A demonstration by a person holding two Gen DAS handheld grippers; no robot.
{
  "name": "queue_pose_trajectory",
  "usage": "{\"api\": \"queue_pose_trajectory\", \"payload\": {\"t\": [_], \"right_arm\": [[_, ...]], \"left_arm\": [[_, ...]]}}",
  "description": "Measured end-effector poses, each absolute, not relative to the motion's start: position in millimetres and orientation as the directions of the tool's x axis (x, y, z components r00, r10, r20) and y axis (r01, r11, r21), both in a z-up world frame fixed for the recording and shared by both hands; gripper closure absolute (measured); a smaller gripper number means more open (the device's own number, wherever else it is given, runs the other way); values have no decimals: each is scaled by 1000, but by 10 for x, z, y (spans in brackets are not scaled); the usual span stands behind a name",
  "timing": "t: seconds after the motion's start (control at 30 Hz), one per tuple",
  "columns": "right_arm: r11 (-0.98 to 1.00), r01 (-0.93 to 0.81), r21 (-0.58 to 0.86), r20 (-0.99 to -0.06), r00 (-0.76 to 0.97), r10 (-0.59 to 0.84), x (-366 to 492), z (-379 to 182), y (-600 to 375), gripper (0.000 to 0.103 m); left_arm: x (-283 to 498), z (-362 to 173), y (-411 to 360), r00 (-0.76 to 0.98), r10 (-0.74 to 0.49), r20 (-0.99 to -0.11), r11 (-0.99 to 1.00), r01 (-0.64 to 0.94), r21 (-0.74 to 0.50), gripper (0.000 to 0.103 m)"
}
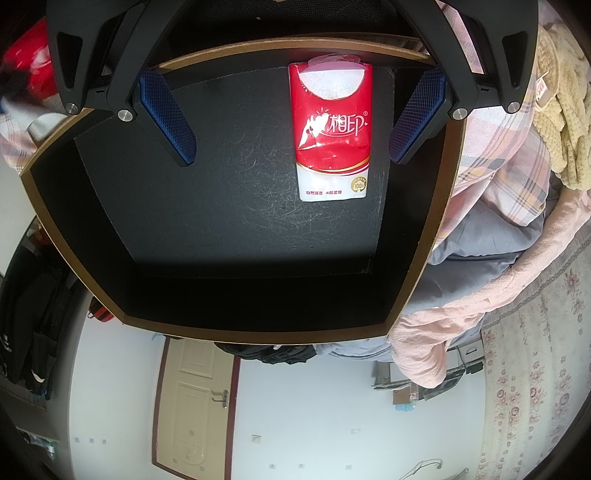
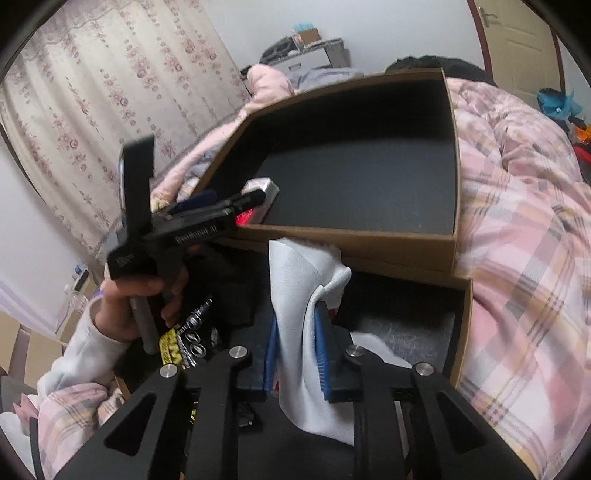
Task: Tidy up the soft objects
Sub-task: 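Grasp the white sock with the right gripper and lift it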
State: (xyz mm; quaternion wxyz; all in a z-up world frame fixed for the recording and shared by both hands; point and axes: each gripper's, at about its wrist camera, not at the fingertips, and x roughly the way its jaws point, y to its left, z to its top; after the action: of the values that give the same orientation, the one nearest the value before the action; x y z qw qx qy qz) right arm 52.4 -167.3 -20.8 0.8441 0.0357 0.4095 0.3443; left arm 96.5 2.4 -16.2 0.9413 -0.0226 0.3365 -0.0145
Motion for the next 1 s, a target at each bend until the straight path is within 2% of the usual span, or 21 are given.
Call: {"api": "queue_pose_trajectory", "payload": {"t": [0.17, 0.4, 0.63, 0.73, 0.87, 1.0], "right_arm": [[776, -524, 350, -576, 533, 620, 507, -31, -1726, 97], [776, -515, 363, -452, 631, 630, 535, 264, -1773, 97], [776, -534, 336, -379, 678, 630, 604, 483, -1698, 97], [749, -578, 324, -294, 691, 660, 593, 582, -1662, 97], [771, -573, 279, -238, 737, 633, 648, 509, -1560, 97], [779, -534, 329, -208, 764, 611, 796, 177, -1543, 97]], "left_arm": [[966, -163, 24, 773, -42, -633, 999, 12, -52, 0], [965, -163, 24, 773, -42, -633, 999, 12, -53, 0], [965, -164, 25, 773, -42, -633, 999, 12, -53, 0], [965, -163, 24, 773, -42, -633, 999, 12, -52, 0], [965, -168, 30, 773, -43, -633, 999, 12, -53, 0], [965, -163, 23, 773, -42, -633, 999, 12, -52, 0]]}}
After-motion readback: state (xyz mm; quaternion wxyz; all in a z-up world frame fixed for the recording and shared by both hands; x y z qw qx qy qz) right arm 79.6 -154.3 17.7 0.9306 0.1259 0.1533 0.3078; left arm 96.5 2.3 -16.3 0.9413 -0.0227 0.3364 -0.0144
